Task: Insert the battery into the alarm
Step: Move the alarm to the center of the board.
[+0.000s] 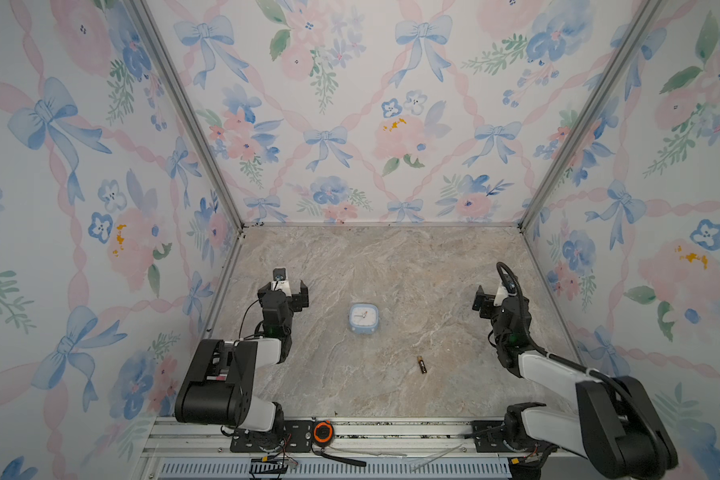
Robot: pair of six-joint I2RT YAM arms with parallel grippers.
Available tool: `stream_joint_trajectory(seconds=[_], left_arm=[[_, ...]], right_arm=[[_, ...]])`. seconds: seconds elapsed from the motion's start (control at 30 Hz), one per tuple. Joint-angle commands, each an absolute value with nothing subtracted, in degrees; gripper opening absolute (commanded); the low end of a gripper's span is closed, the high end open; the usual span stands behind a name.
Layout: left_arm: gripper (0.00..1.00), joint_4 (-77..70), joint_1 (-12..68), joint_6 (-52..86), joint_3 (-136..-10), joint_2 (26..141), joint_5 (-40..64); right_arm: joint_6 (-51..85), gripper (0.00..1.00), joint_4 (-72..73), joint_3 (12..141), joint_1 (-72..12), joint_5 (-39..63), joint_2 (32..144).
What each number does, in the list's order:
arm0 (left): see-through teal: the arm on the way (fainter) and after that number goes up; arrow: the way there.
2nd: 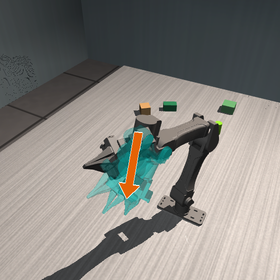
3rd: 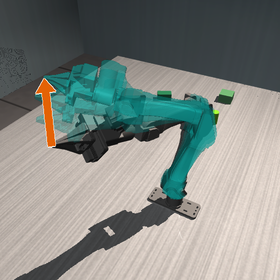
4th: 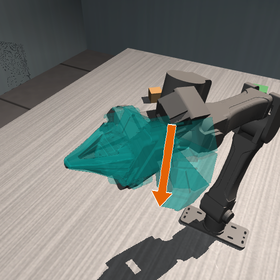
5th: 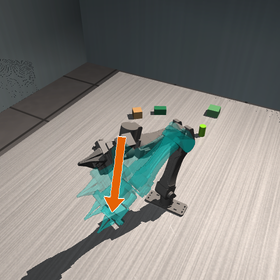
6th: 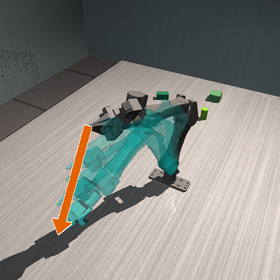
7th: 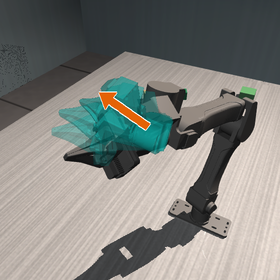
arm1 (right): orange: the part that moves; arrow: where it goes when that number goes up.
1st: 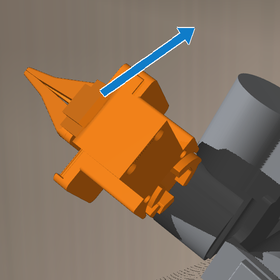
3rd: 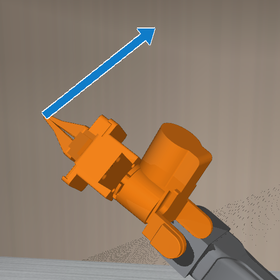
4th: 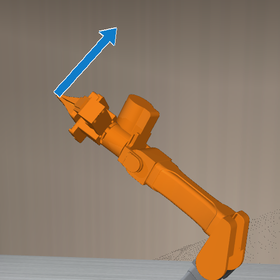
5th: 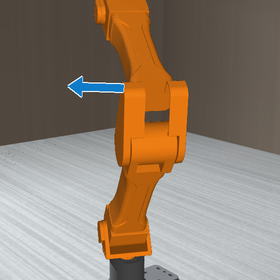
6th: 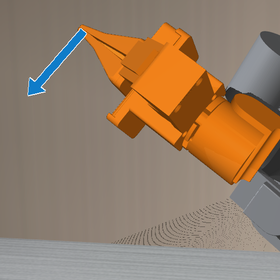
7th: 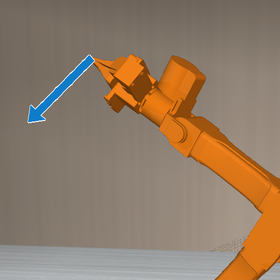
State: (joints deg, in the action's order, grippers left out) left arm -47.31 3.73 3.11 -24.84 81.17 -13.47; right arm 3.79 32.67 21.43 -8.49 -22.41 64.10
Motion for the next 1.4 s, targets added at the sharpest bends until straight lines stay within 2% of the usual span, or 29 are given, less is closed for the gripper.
stream_joint_trajectory(seconds=[0.0,0.07,0.1,0.13,0.17,0.23,0.27,0.37,0.4,0.47,0.57,0.63,0.87,1.37], left_arm=[[0.95,-30.0,3.99,13.44,-32.63,74.52,-20.03],[0.91,-21.54,4.89,22.51,-35.78,70.79,-21.1],[0.91,-17.86,5.7,27.17,-36.33,68.97,-20.76],[0.9,-15.35,6.72,29.8,-36.33,67.52,-19.33],[0.9,-13.45,8.44,31.99,-36.22,66.11,-18.48],[0.9,-8.11,12.03,34.81,-36.42,64.21,-16.44],[0.9,-6.05,13.61,35.69,-36.45,63.63,-14.24],[0.91,-4.08,17.88,37.08,-35.04,63.33,-4.71],[0.91,-3.82,19.73,36.26,-34.68,63.9,-2.88],[0.92,-2.06,23.81,34.89,-34.78,65.4,-4.11],[0.98,-2.36,29.35,33.19,-34.8,68.22,-9.73],[0.98,-2.68,30.96,33.16,-36.34,71.9,-11.33],[0.96,3.7,33.37,35.82,-47.69,88.5,-4.9],[0.98,3.48,38.82,41.96,-42.63,85.01,-3.48]], right_arm=[[15.72,0.96,2.77,31.73,-9.31,-27.88,53.12],[22.69,0.96,5.24,27.38,-9.2,-28.77,46.6],[33.44,0.96,5.42,23.24,-8.03,-33.88,42.68],[40.08,0.96,4.51,20.96,-4.99,-30.77,39.47],[40.87,0.98,2.6,21.05,-1.32,-23.23,37.8],[41.26,0.93,-12.07,29.64,-0.71,-20.16,41.31],[40.7,0.93,-19.27,34.65,-3.32,-22.29,44.35],[39.27,0.99,-33.07,45.93,-16.93,-35.48,54.79],[40.92,0.97,-37.91,49.91,-22.03,-40.5,58.61],[46.32,0.96,-44.92,55.29,-30.03,-48.46,64.93],[40.73,0.99,-38.24,55.97,-38.0,-45.39,70.05],[40.89,0.99,-35.33,55.61,-41.78,-44.64,71.99],[42.13,0.98,-32.1,56.29,-42.76,-31.67,74.13],[42.8,0.98,-33.4,55.39,-40.11,-29.53,71.98]])
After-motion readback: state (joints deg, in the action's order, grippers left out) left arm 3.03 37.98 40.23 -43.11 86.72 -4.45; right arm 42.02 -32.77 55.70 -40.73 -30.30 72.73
